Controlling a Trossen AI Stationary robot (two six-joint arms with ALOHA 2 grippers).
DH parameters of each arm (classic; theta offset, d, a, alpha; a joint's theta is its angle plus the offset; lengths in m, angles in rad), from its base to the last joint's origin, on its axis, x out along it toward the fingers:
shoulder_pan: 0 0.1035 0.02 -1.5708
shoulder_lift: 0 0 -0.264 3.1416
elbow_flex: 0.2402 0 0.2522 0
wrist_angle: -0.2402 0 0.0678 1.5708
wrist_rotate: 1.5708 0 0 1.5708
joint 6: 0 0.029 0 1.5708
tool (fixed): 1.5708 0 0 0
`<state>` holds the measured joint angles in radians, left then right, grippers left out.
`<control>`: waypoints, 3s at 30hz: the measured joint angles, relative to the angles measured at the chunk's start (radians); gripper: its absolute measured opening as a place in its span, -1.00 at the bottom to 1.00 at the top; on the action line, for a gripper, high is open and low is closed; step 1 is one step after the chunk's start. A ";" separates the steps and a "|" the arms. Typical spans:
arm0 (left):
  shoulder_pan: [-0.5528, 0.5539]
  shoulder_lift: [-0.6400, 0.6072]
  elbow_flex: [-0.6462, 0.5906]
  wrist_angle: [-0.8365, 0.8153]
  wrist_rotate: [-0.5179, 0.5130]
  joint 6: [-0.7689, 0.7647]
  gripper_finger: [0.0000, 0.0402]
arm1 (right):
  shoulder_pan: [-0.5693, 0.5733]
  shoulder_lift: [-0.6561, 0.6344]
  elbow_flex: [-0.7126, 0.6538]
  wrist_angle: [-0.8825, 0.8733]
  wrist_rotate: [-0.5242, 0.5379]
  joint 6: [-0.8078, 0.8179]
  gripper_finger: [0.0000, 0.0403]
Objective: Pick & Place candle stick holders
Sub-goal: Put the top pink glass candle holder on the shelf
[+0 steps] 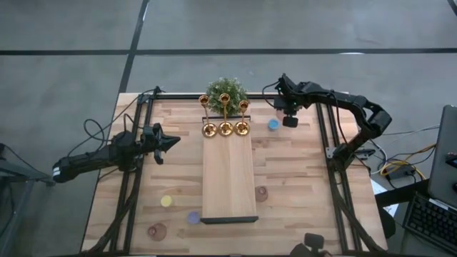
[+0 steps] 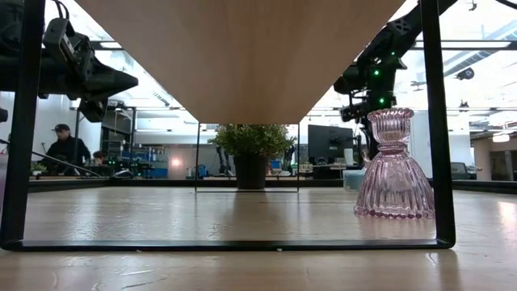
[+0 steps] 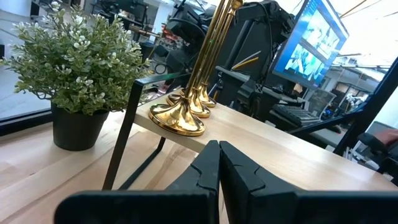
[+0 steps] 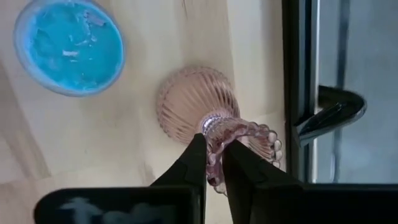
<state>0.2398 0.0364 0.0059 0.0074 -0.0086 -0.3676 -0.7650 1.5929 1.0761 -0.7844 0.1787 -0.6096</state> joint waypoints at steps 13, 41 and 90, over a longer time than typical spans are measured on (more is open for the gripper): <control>0.000 0.000 0.000 0.000 0.000 -0.002 -0.95 | 0.017 -0.055 0.067 -0.208 0.005 0.054 -0.89; 0.000 0.000 0.000 0.001 0.000 -0.003 -0.95 | 0.516 -0.244 0.300 -0.511 0.004 0.460 -0.89; 0.000 0.000 0.000 0.016 -0.001 -0.003 -0.95 | 1.076 -0.007 0.790 -0.535 0.082 0.695 -0.89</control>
<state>0.2397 0.0364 0.0059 0.0234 -0.0093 -0.3706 0.3112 1.5861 1.8666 -1.3190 0.2606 0.0853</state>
